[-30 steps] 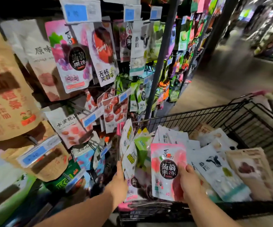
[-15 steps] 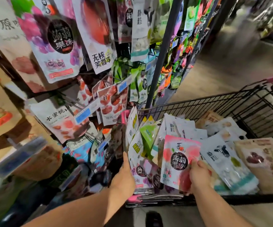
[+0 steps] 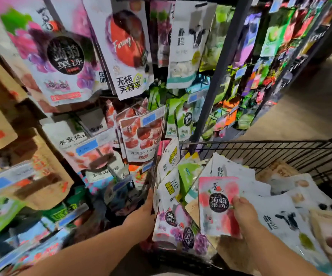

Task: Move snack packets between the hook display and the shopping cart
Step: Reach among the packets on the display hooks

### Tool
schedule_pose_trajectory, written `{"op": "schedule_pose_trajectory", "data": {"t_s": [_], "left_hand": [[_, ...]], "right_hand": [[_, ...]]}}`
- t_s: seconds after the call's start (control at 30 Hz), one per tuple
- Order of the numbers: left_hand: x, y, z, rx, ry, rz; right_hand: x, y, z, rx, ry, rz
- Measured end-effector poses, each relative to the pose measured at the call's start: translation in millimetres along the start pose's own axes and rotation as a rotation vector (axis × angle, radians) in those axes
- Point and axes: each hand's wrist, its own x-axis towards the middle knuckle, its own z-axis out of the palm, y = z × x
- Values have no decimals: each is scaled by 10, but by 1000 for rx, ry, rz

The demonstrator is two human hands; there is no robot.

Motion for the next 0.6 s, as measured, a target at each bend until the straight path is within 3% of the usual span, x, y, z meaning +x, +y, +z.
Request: {"op": "schedule_pose_trajectory", "data": {"t_s": [0.2,0.4,0.6], "left_hand": [[-72,204,10,217,-64,-105],[-60,182,47,114,-95,-128],[-6,164,143,43,-79,-119]], "right_hand": [[243,-48,45,-271,-131,-68],[434,79,90,-490,-227,-110],[291,250,-81,-385,-221,-123]]}}
